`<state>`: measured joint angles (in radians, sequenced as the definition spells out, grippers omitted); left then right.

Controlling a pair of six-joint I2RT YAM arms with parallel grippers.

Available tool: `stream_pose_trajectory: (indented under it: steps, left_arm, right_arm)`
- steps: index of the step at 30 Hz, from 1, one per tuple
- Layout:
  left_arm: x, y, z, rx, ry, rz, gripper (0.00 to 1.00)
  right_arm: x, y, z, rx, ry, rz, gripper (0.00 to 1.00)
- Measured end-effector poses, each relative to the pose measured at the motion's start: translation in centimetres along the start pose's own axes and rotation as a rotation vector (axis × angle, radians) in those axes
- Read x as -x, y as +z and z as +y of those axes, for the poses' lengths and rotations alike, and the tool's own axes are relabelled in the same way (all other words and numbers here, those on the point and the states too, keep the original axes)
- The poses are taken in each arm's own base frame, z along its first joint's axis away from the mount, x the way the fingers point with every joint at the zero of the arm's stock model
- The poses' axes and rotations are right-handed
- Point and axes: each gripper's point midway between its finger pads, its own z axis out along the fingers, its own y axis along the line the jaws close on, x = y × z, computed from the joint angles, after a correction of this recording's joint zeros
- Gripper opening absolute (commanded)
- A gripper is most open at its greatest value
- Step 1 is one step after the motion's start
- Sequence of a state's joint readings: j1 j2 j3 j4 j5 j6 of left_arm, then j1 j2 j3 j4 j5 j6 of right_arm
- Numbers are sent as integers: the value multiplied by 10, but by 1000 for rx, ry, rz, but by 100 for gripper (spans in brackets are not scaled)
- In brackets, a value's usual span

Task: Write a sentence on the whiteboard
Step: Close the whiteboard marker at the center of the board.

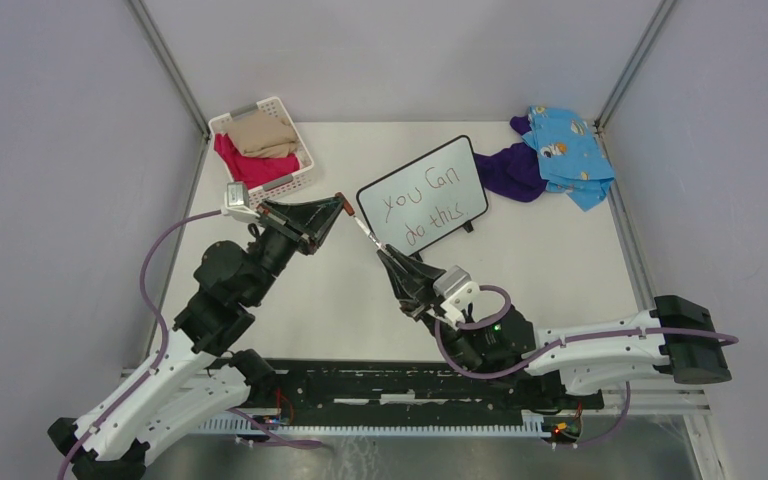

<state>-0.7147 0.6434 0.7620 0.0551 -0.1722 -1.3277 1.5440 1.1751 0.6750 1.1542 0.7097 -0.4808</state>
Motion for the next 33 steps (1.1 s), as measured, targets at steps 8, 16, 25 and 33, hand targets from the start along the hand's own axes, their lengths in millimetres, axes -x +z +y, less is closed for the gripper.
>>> stream_pose_trajectory:
  steps: [8, 16, 25, 33]
  left_arm:
    - [-3, -1, -1, -4, 0, 16, 2]
    - [-4, 0, 0, -2, 1, 20, 2]
    - [-7, 2, 4, 8, 3, 33, 2]
    - [-11, 4, 6, 13, 5, 53, 2]
  right_arm:
    - [2, 0, -3, -13, 6, -8, 0]
    - [1, 0, -2, -12, -3, -7, 0]
    - [-1, 1, -2, -15, -12, -2, 0]
    - [-3, 3, -7, -34, -14, -1, 0]
